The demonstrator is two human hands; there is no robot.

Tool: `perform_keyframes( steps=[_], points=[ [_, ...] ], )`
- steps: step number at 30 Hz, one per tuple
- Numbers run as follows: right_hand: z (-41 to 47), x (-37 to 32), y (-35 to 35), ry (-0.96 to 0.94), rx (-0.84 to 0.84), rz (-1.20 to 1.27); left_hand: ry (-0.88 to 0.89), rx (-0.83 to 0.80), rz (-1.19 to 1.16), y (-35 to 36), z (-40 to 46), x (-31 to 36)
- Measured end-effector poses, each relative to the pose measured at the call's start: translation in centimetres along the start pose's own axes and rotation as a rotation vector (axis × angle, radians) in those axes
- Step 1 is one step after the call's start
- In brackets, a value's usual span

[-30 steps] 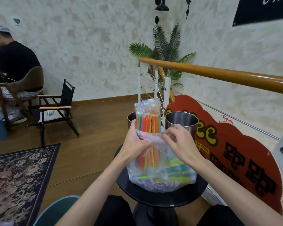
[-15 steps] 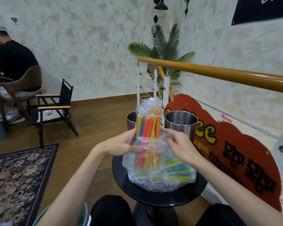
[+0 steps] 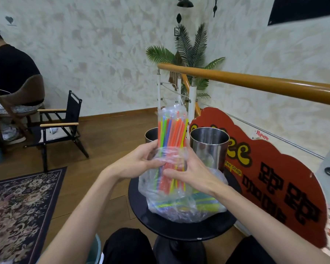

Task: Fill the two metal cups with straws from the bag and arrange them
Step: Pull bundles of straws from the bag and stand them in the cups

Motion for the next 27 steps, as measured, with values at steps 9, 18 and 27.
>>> perform_keyframes(
  steps=[9,18,27],
  points=[
    [-0.1,-1.0,-1.1,0.015,0.072,0.311,-0.054,0.101,-0.23,-0.4,0.2,-1.1],
    [-0.2,0.5,-4.2,0.062,0.187,0.284,-0.003,0.365,-0.197,0.5,1.9,-0.9],
    [-2.8,0.4,-8.6,-0.055,0.235,0.405,0.121,0.365,-0.27,5.7,5.9,1.6]
  ],
)
Point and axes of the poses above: each hand's wrist, its own z-axis towards the middle knuckle, its own y-axis out of the palm, x = y × z, the point moved 7 cm from there along z, towards the middle knuckle
